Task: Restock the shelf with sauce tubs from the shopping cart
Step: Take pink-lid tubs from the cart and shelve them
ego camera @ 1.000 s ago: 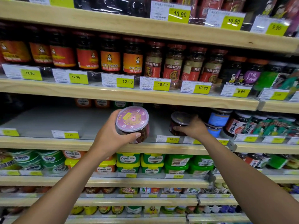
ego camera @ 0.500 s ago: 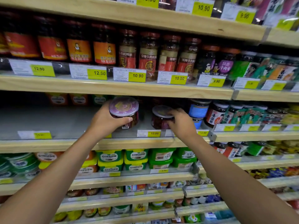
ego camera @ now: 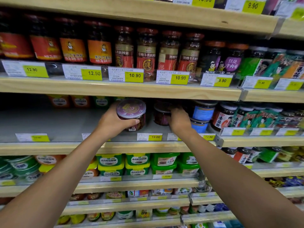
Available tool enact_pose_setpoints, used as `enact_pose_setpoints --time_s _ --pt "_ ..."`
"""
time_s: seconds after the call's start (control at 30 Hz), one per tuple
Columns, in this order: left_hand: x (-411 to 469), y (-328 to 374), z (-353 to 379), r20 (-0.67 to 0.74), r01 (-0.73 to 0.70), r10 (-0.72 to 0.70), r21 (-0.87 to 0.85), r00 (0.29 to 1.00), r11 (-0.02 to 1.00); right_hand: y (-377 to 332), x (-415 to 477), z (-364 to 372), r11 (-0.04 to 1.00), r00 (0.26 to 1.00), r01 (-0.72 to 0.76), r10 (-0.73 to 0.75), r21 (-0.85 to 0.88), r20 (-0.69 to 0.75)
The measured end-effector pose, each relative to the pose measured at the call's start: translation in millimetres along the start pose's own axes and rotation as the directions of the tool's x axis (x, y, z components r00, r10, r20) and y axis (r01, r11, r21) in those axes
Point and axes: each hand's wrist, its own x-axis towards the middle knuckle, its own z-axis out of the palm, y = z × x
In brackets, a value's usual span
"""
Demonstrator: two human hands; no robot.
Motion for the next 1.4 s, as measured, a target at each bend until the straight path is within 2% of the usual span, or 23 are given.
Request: enact_pose_setpoints --time_s 0.1,0.17,0.27,0.37,0.5,0.7,0.8,1.03,1.23,1.4 --pt "5 2 7 -0.008 -0.009 0.008 -0.031 1.0 0.999 1 -4 -2 0.99 1.0 -0.006 0.007 0.144 -0.008" --pt "8 8 13 -0.017 -0.007 0.006 -0.068 1.0 0.998 3 -12 -4 0.962 0.998 0.045 -0.029 0.27 -0.062" --pt "15 17 26 -0.011 0.01 -0.012 -0.14 1.0 0.99 4 -20 -6 0.928 0.992 0.095 -0.06 0.361 -0.108" --pt "24 30 42 -0.018 0.043 -0.048 -0.224 0.999 0.974 5 -23 -5 0.911 0.995 0.059 -0.019 0.408 -0.1" --pt "40 41 64 0.004 0.086 -0.089 -0.294 0.996 0.952 10 -29 -6 0.923 0.999 -0.001 0.017 0.385 -0.039" --pt "55 60 100 0.031 0.032 -0.022 -0.407 0.999 0.913 16 -28 -1 0.96 0.991 -0.076 0.042 0.271 0.128" --pt "64 61 116 0.046 0.004 0.014 -0.378 0.999 0.926 20 -29 4 0.979 0.977 -0.044 0.001 0.197 0.213" --pt "83 51 134 0.056 -0.032 0.051 -0.297 0.997 0.954 22 -36 5 0.994 0.972 0.079 -0.093 0.07 0.215" --pt "83 32 125 0.277 -0.032 0.084 -0.19 0.957 0.981 20 -36 2 0.995 0.967 0.087 -0.097 0.05 0.234" --pt "89 20 128 0.263 -0.045 0.066 -0.087 0.963 0.995 19 -38 3 0.997 0.966 0.077 -0.077 0.01 0.246"
